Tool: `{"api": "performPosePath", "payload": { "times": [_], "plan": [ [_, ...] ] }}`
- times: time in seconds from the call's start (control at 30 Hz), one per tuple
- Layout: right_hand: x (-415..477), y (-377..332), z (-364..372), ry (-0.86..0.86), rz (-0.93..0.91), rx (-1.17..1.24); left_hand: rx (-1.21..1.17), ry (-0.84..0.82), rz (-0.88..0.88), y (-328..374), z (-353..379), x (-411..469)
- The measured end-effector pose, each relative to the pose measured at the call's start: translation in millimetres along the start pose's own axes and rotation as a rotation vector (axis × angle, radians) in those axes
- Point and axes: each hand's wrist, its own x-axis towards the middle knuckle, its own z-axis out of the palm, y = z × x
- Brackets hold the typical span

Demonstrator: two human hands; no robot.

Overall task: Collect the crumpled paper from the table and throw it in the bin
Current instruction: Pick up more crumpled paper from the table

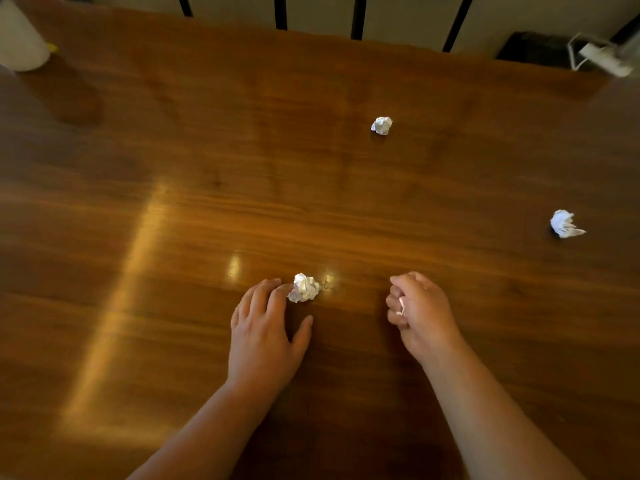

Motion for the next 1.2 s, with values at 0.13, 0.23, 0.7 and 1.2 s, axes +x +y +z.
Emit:
{"api": "performPosePath", "payload": {
  "times": [0.13,0.23,0.7,1.2],
  "plan": [
    [-17.3,23.9,-29.4,-0.031,0.217,0.332,0.032,-0.014,0.042,13.2,6.6,16.5],
    [-25.6,35.5,-42.7,-0.105,0.248,0.462,0.035,-0.012,0.044,16.5,10.6,30.1],
    [-79.9,62.5,-63.4,-0.183,0.258,0.714,-0.297,-0.276,-0.075,33.2,-5.8,21.2],
    [-251.1,131.9,-35.0,0.002,0.456,0.693,-1.549,-0.988,-0.972,-16.3,-119.4,-170.3]
  ]
}}
